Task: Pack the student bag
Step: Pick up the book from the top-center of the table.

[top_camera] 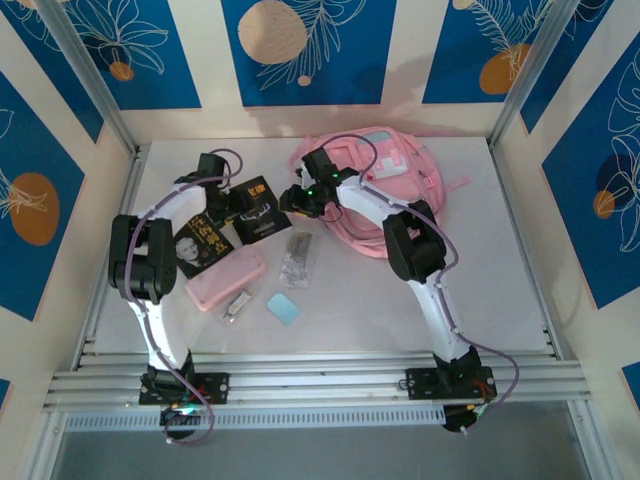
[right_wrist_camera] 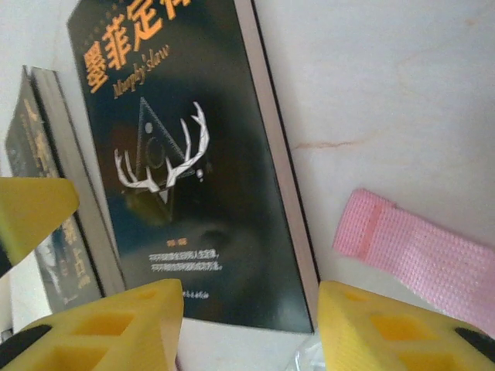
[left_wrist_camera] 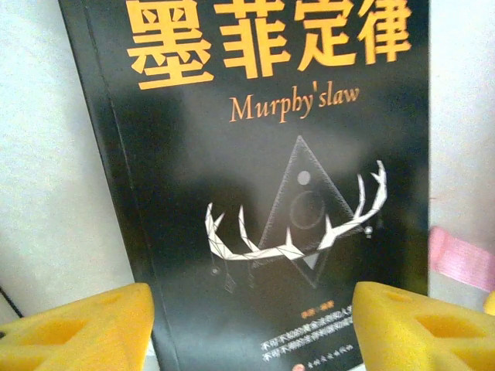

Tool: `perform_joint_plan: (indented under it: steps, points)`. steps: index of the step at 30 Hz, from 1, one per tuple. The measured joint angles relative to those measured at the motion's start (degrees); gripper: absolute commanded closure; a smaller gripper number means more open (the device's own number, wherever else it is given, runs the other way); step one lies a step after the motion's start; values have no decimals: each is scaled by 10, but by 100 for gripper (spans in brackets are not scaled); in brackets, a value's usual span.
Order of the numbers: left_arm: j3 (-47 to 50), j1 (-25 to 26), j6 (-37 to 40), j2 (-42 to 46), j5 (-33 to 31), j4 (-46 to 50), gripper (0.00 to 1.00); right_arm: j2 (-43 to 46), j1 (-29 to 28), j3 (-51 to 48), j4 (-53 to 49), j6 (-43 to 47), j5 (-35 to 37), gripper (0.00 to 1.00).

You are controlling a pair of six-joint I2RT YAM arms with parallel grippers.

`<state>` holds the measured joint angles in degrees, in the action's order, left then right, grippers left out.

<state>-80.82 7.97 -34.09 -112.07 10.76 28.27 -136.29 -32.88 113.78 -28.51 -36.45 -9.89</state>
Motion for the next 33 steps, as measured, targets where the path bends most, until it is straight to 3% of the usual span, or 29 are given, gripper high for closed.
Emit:
perform_joint_plan:
  steps: [8,20,33]
  points:
    - [9,-1,2,-21,-6,-6,40,-73,-21,98,-40,11,21,54]
    - [13,-3,1,-25,-2,-19,46,-79,-37,115,-55,24,6,57]
    - [13,-3,9,-28,7,-23,44,-66,-40,110,-79,77,95,47]
